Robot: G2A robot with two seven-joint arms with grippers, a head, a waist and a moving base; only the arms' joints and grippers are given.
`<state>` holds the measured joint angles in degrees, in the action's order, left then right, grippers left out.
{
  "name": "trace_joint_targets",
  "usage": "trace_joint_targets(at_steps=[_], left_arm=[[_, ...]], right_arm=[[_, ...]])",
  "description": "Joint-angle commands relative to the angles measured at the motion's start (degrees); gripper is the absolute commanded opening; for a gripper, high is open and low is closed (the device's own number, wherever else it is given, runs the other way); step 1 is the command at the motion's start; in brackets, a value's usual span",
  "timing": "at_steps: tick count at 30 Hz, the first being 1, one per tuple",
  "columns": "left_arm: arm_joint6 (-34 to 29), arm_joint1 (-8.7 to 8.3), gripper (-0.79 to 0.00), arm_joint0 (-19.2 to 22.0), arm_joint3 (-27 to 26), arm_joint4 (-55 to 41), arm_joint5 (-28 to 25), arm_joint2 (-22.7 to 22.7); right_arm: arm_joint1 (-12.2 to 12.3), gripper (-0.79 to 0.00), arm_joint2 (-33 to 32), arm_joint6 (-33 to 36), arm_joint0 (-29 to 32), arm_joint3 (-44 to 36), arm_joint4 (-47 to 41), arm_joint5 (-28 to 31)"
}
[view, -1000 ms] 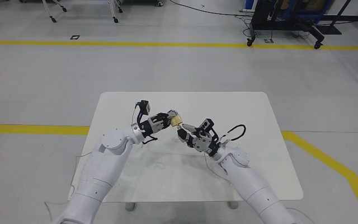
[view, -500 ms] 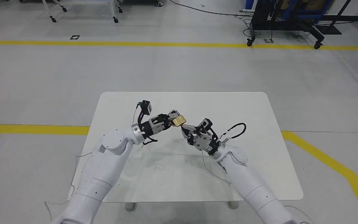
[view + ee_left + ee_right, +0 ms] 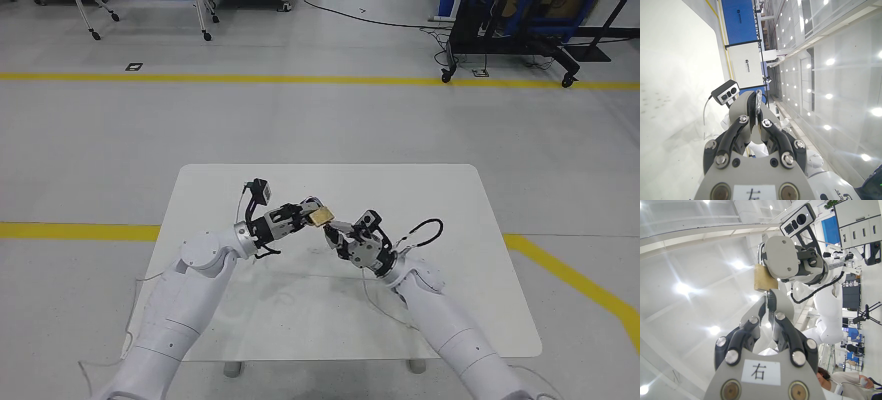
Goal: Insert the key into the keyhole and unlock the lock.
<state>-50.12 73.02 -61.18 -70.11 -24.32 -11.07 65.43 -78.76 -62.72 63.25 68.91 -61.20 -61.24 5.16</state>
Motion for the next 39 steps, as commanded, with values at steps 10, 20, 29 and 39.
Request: trace_joint_targets(at_steps=[10,20,29,39], left_arm=[[0.3,-0.09,-0.785,0.7,0.3,1.4,2.1,-0.6],[10.2,0.53,-0.785,2.1,-1.1,21.3,7.8,-8.3],[18.7,1.95,-0.785,4.1,0.6,33.8,18.8,-14.7],[21.9,3.53,-0.225,6.4,3.8,38.7,25.4,-18.0]], right_arm=[[2.7,0.000,-8.8,-11.7,9.1,-10.6,13.7,12.2],[5.1,0.000,-20.5,-27.5,24.0,-30.0,28.1,15.5],[5.1,0.000,-20.5,-27.5,24.0,-30.0,28.1,15.5],[5.1,0.000,-20.5,-27.5,24.0,-30.0,28.1,15.5]])
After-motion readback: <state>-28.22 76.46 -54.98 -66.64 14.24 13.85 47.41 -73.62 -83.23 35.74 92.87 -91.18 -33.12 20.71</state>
